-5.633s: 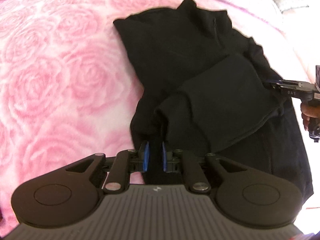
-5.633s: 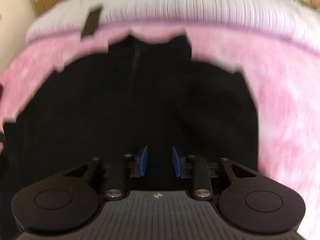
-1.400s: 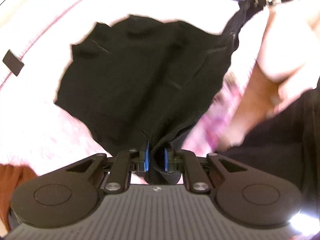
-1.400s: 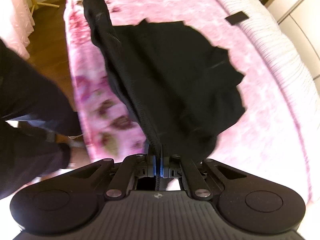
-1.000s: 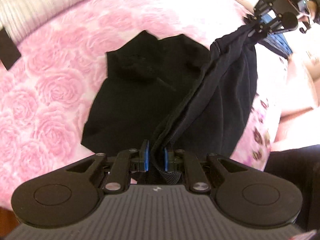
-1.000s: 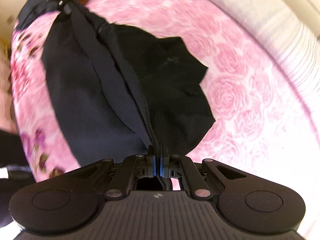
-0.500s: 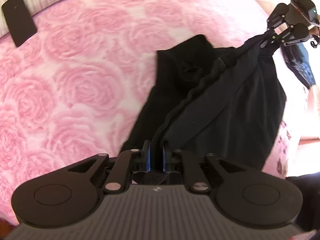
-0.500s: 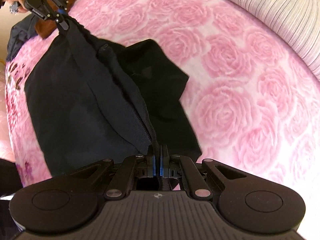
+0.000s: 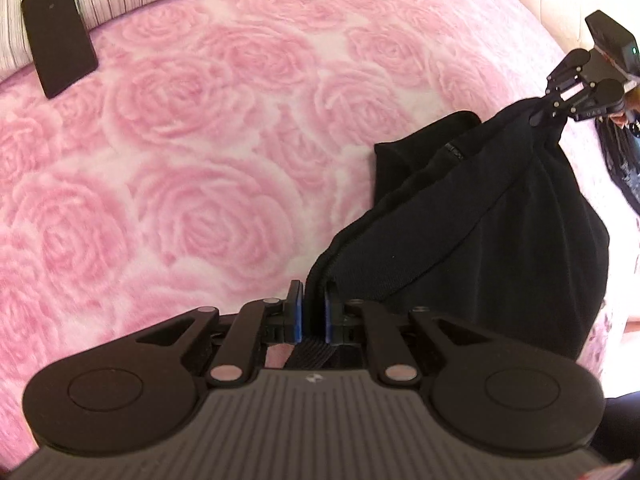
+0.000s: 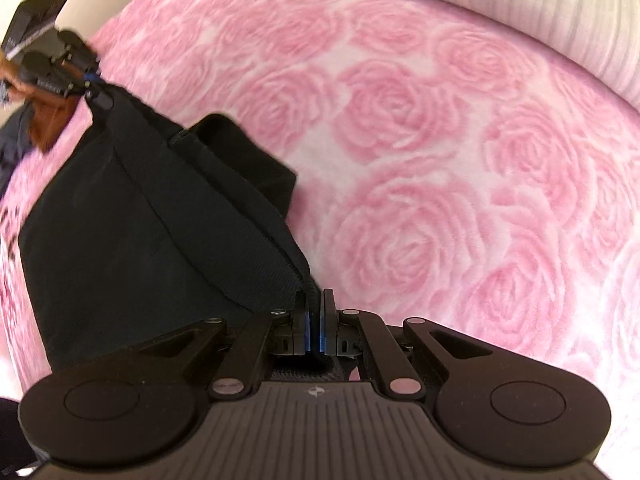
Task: Fold clothes
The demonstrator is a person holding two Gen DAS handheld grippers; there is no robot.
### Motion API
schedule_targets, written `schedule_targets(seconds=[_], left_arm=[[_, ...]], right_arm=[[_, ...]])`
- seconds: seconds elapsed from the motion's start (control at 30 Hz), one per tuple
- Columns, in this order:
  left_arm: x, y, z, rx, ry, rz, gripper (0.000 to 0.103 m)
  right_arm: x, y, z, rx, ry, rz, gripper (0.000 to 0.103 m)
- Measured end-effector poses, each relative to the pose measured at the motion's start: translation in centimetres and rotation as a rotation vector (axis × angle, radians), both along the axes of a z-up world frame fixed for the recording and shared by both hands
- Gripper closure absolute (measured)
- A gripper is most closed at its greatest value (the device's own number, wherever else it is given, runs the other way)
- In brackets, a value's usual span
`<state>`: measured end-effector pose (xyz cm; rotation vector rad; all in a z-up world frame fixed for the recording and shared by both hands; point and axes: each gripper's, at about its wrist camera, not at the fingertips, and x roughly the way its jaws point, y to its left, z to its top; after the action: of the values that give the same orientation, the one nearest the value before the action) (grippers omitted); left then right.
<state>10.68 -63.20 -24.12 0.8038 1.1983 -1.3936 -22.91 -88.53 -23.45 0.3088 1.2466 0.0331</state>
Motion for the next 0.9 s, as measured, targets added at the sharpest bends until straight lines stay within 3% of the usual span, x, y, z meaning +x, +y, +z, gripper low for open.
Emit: schedule_targets(seconds=[0.2, 0.33, 0.53, 0.57, 0.63, 0.67, 0.73, 0.9], left_arm=[[0.7, -0.7, -1.5, -0.005, -0.021, 0.016, 0.095], [1.5, -0.3, -3.2, -0.011, -0.006, 0.07, 0.095], [0.6, -0.5, -6.2, -0.003, -0.051, 0.139, 0.091], [0.7, -0.3, -6.1, -0.012, -0.063, 0.169, 0.087], [0.8, 0.1, -5.9, -0.03, -0.086, 0.23, 0.082], [0.9, 0.3, -5.8, -0.039, -0.099, 0.26, 0.079], [1.5, 1.5, -4.9, -0.063, -0.135, 0.325, 0.081], [-0.9, 4.1, -2.3, -0.121, -0.115, 0.33, 0.082]], right_arm=[[0.7, -0.6, -2.0, -0.017, -0.027, -0.069, 0.102], [0.8, -1.1, -3.2, -0.007, -0.057, -0.127, 0.102], [1.0, -0.9, -4.9, -0.024, -0.065, -0.187, 0.1], [0.9, -0.9, -4.9, -0.032, -0.071, -0.205, 0.097], [0.4, -1.1, -4.6, -0.056, -0.085, -0.256, 0.055], [-0.2, -1.4, -4.1, -0.068, -0.099, -0.304, 0.05], [-1.5, -1.9, -3.0, -0.077, -0.138, -0.381, 0.052], [-5.1, -0.8, 0.9, -0.143, -0.229, -0.533, 0.052]])
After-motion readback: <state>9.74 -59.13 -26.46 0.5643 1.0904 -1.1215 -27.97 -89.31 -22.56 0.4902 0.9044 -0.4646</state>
